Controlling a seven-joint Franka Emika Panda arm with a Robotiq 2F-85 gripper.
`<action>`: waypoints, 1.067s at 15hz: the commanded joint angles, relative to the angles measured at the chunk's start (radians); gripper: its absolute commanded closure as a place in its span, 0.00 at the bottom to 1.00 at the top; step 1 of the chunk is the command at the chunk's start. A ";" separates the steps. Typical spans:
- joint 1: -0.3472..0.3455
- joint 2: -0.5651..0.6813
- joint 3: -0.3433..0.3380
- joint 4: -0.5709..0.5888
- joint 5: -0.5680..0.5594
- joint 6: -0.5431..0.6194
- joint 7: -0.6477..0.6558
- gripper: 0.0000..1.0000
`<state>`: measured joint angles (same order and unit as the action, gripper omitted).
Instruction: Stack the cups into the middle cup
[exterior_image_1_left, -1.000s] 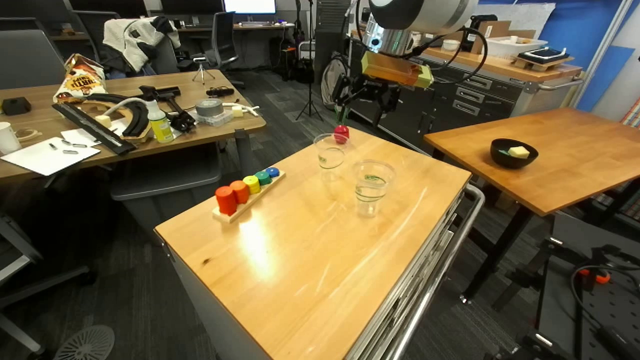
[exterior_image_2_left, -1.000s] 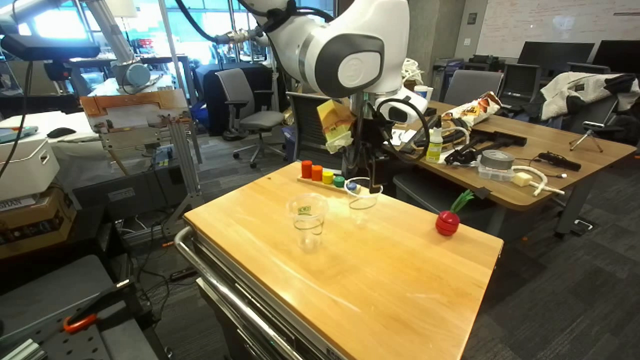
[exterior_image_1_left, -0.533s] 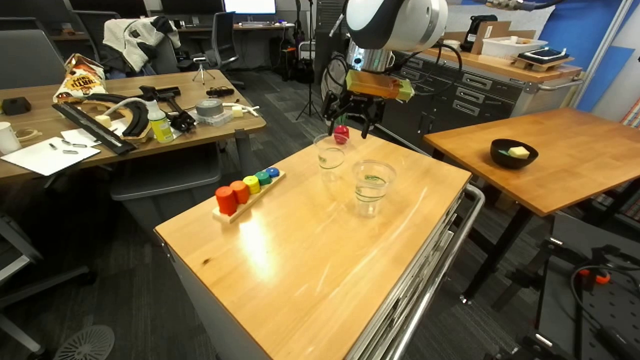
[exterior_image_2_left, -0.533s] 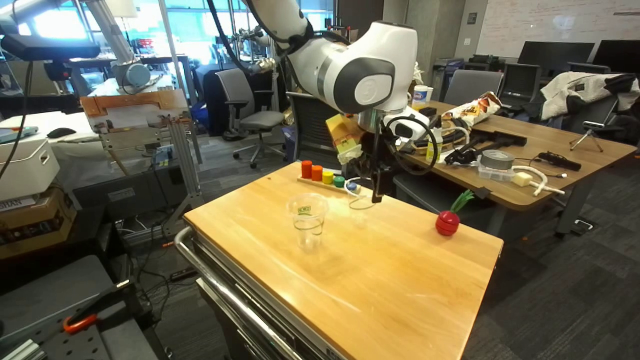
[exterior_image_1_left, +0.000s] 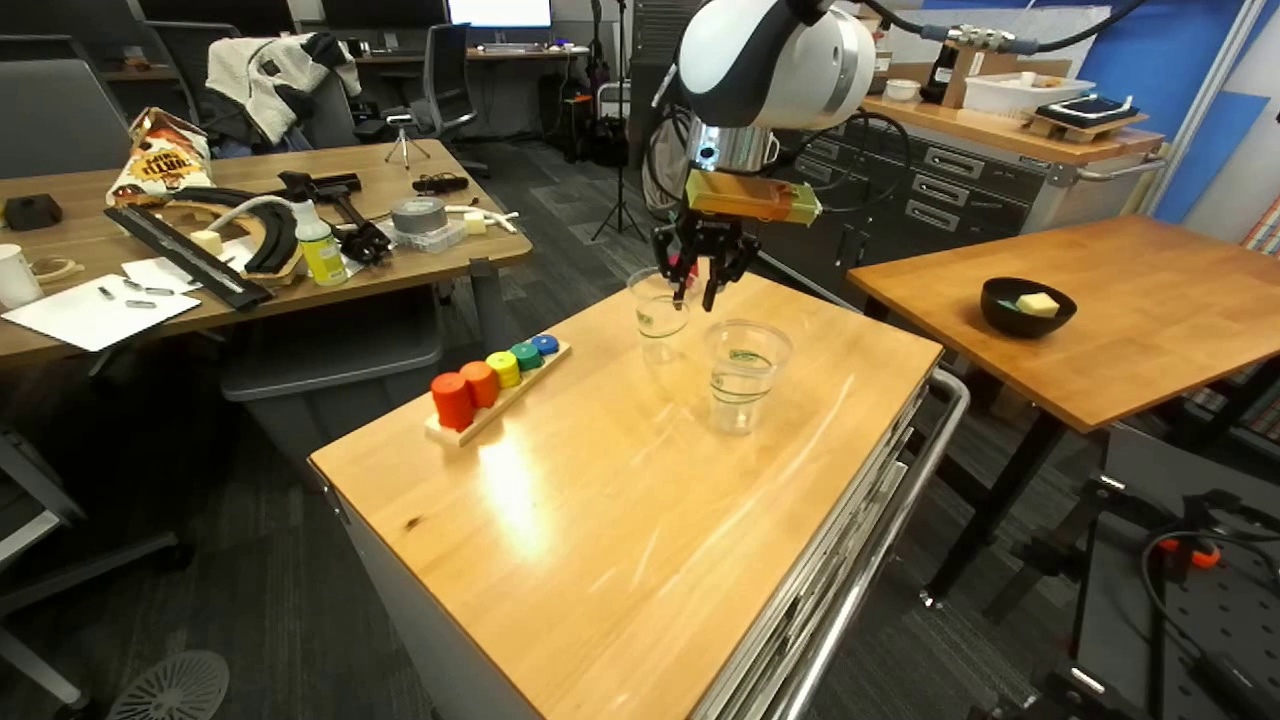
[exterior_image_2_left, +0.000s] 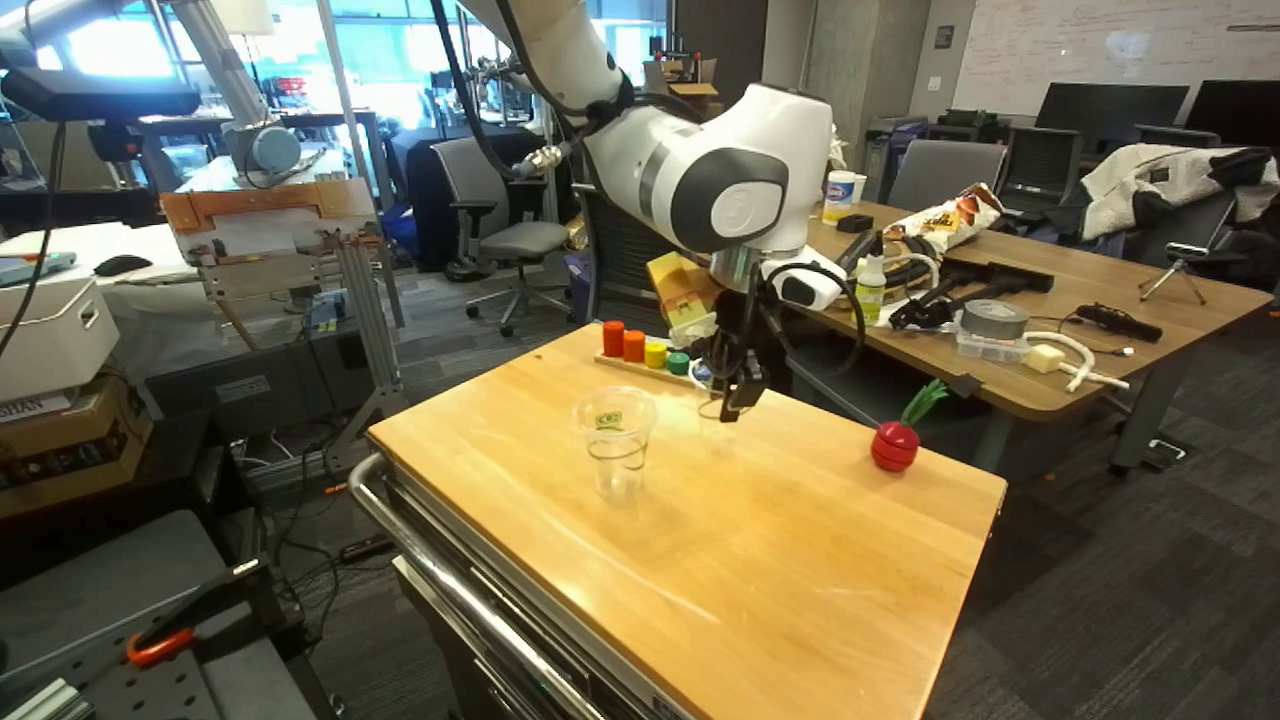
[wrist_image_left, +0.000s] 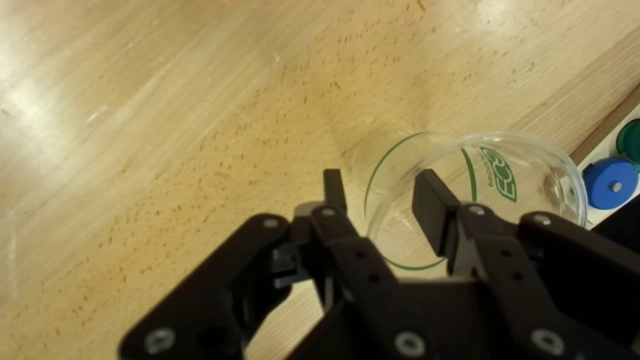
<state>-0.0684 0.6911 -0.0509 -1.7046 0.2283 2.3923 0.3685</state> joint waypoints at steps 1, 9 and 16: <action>-0.006 -0.008 0.008 0.024 0.048 -0.038 0.012 0.89; -0.011 -0.067 0.019 0.002 0.144 -0.051 0.035 0.99; -0.001 -0.338 -0.003 -0.168 0.150 -0.090 0.041 0.99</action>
<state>-0.0704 0.5326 -0.0462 -1.7317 0.3745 2.3332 0.4039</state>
